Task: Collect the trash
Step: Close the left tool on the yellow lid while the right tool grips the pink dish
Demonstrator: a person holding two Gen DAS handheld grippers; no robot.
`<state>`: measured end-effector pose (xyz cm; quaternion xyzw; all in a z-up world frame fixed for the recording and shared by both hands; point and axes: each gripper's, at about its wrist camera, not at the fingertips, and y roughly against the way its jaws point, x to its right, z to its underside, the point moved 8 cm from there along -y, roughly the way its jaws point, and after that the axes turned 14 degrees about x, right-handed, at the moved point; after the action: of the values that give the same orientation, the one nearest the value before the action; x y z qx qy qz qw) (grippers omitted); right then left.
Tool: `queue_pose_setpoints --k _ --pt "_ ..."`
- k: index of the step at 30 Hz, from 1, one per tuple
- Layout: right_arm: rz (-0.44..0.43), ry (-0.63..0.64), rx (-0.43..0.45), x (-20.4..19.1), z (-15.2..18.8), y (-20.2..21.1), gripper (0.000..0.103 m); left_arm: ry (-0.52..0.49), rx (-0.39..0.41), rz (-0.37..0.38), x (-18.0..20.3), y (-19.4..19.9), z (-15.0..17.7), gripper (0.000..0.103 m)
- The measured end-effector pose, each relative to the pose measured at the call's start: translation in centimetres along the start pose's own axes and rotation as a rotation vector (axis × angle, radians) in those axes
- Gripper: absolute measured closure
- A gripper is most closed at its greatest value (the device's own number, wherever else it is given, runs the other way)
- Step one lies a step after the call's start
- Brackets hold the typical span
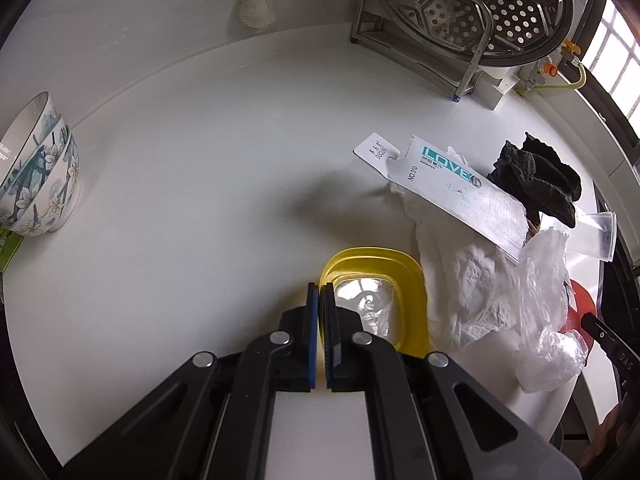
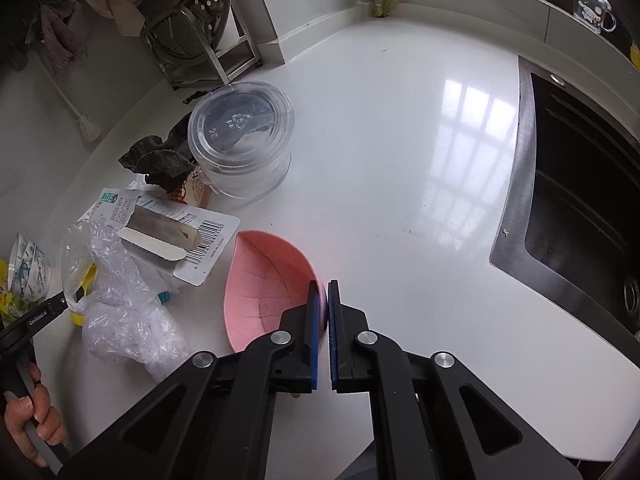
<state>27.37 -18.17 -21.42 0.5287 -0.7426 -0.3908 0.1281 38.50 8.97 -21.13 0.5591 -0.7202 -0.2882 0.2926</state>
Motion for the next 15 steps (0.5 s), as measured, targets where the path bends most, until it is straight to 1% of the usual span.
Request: queue_pose_setpoints --k 8,15 --pt "-0.025 -0.003 0.034 -0.2 0.0 2.5 0.099 0.027 0.040 -0.008 -1.3 3.1 -0.7 0.100" --pt "-0.040 -0.011 0.065 -0.1 -0.5 4.7 0.099 0.025 0.080 -0.002 -1.1 6.2 -1.3 0.100"
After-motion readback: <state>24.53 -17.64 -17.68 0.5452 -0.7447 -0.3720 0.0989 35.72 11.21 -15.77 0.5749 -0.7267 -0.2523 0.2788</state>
